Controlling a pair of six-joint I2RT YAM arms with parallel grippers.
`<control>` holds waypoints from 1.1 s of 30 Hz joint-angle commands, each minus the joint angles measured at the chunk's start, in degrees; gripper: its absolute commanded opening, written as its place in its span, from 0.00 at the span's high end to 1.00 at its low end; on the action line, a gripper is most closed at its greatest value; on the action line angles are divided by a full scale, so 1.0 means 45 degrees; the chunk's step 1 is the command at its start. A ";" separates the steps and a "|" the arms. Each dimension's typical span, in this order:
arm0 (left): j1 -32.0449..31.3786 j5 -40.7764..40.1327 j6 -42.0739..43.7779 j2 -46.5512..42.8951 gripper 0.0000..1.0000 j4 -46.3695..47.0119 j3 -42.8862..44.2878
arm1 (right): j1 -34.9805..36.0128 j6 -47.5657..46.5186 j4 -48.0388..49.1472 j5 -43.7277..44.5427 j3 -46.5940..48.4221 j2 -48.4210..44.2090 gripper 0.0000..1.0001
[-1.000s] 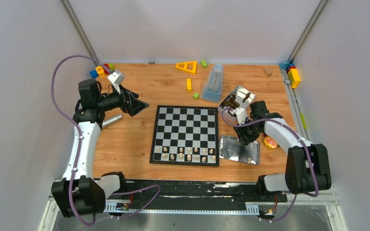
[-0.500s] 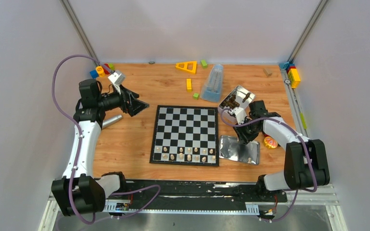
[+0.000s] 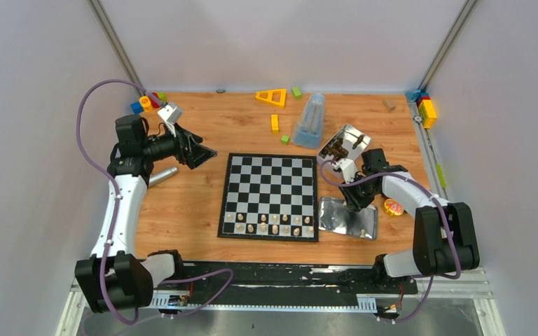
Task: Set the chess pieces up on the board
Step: Pick up the chess piece from the storage box, then place the chess piece on the chessboard.
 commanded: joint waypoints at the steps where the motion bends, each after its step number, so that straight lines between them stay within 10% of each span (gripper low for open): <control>1: 0.0101 0.0322 0.0229 0.0043 0.05 0.0194 0.0119 | 0.0047 -0.0333 0.0392 -0.0442 -0.0189 -0.0256 0.70; 12: 0.0100 0.0367 0.0617 0.0138 0.06 -0.0011 0.0142 | 0.0045 -0.0466 0.0798 -0.0707 -0.0277 -0.0104 0.71; 23: -0.0243 0.0267 0.2328 0.0015 0.14 -0.0250 0.0039 | 0.0055 -0.1019 -0.0241 -0.1141 0.0200 -0.0366 0.93; 33: -0.4424 -0.0584 0.4911 0.0086 0.21 0.0110 0.0078 | 0.0389 -0.2012 -0.4829 -0.6683 0.3908 -0.0809 0.99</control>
